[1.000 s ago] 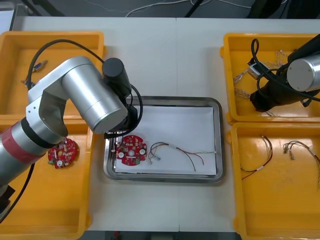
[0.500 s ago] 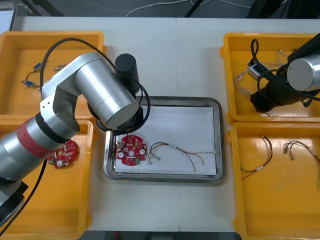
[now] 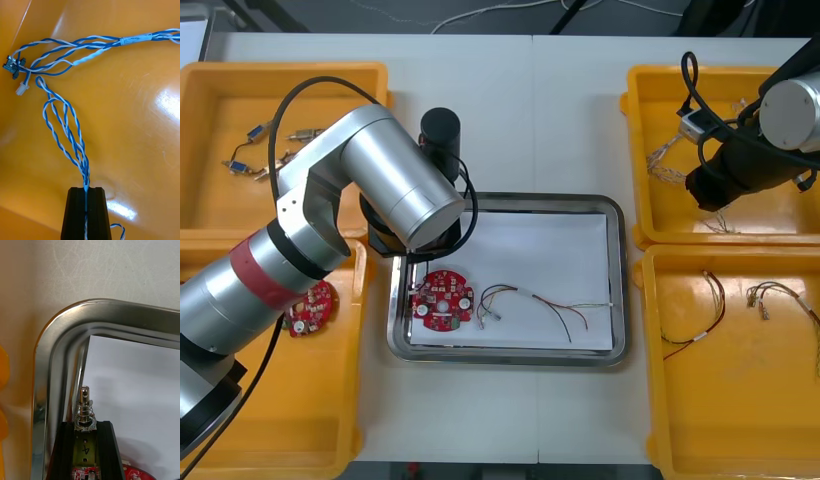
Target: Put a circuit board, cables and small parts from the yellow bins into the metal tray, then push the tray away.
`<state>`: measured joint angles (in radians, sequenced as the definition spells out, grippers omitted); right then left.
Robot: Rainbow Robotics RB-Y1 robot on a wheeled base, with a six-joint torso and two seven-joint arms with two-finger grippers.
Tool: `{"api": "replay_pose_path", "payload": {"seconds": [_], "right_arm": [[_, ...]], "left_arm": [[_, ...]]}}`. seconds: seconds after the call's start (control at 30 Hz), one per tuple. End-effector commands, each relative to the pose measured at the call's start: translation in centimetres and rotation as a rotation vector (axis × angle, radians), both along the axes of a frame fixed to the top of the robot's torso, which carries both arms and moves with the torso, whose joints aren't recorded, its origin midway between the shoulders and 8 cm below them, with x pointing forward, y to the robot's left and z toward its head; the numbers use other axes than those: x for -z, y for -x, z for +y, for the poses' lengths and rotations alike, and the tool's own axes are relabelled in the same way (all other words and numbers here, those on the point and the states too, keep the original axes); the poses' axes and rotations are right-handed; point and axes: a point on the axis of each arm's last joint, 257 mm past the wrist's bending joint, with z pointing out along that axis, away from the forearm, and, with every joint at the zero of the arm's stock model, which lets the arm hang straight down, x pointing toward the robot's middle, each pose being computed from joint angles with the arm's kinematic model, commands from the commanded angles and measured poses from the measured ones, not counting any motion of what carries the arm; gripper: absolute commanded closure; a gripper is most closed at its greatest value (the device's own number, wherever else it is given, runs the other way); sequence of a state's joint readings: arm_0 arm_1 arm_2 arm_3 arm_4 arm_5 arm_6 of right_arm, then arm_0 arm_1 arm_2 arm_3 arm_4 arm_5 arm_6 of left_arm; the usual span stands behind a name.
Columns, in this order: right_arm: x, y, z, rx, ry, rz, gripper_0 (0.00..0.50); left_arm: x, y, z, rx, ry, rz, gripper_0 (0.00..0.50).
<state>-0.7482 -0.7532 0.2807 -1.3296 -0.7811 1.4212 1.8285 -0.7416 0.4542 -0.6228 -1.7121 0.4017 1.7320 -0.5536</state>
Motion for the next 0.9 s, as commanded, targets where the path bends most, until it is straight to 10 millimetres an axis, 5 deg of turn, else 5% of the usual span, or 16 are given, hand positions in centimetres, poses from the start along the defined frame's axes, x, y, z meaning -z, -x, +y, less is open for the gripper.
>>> {"api": "replay_pose_path", "payload": {"seconds": [0.03, 0.9], "right_arm": [[-5.8, -0.8, -1.7, 0.047, -0.033, -0.064, 0.500], [-13.0, 5.2, -1.0, -0.015, 0.011, -0.023, 0.500]], "left_arm": [[-2.3, -1.1, -2.9, 0.089, 0.003, -0.051, 0.500], [-2.3, -3.4, -4.1, 0.131, 0.032, -0.107, 0.500]]}}
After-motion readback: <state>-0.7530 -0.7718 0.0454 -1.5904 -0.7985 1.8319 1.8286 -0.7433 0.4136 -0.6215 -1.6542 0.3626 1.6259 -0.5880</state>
